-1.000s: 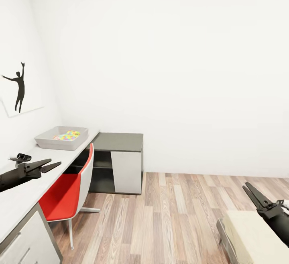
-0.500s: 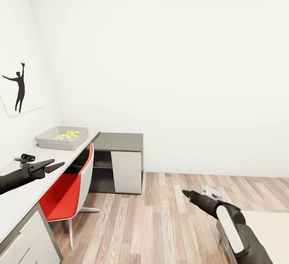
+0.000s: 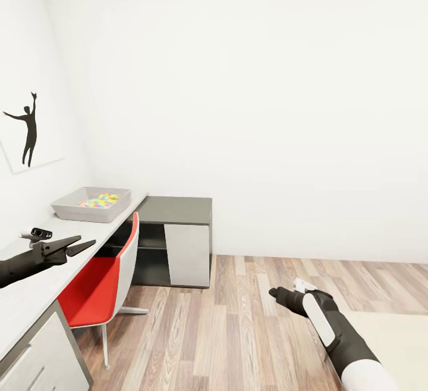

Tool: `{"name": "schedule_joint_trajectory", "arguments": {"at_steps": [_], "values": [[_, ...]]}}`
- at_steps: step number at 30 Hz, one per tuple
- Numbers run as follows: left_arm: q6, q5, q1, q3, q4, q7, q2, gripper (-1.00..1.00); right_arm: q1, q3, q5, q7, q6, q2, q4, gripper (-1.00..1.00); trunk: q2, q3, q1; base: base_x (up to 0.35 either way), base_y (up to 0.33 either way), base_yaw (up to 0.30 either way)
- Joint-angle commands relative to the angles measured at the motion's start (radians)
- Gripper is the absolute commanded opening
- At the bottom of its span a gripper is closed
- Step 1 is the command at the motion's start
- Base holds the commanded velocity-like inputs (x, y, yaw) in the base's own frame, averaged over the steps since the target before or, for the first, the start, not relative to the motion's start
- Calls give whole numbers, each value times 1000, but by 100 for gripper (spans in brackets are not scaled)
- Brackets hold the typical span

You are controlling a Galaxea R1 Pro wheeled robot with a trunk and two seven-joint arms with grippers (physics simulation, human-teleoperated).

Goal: Put all the toys in the child's room - the three board games (two on the bed and one on the table), the two jigsaw puzzles on the table, and the tennis ball on the table - inside the toy box on the table in the child's room.

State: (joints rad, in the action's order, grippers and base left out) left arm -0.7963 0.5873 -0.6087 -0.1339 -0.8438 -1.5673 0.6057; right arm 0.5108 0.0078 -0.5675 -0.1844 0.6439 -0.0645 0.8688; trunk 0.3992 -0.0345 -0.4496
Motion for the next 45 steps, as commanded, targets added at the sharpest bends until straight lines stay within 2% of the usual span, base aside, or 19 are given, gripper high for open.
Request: {"name": "schedule_joint_trajectory", "arguments": {"at_steps": [1,14,22,34,36,37,42,45], "values": [[-11,0,0,0,0,-4,0,100,1,1,-11,-8,0,0,1,100,1,0,0,0,0,0],[-11,0,0,0,0,-4,0,100,2,-2,-25,-7,0,-1,0,100,1,4,0,-112,0,0],[-11,0,0,0,0,-4,0,100,2,-3,-26,-7,-1,-1,-1,100,1,15,0,-211,0,-11],[9,-3,0,9,-1,-4,-4,100,2,-3,-26,-7,-1,-1,-1,100,1,33,0,-22,0,-72],[11,-8,0,21,-1,-4,-13,100,2,-3,-26,-7,-1,-1,-1,100,1,36,0,-1,0,-80],[11,-12,0,51,-2,-4,-30,100,2,-2,-26,-7,-1,-1,-1,100,1,38,0,0,0,-87],[9,-19,-1,117,-50,-4,-59,100,2,-1,-26,-7,-1,-1,-1,100,1,42,0,0,0,-52],[8,-22,-2,154,-84,-4,-69,100,2,0,-25,-7,-1,-1,-1,100,1,43,0,0,0,-11]]}}
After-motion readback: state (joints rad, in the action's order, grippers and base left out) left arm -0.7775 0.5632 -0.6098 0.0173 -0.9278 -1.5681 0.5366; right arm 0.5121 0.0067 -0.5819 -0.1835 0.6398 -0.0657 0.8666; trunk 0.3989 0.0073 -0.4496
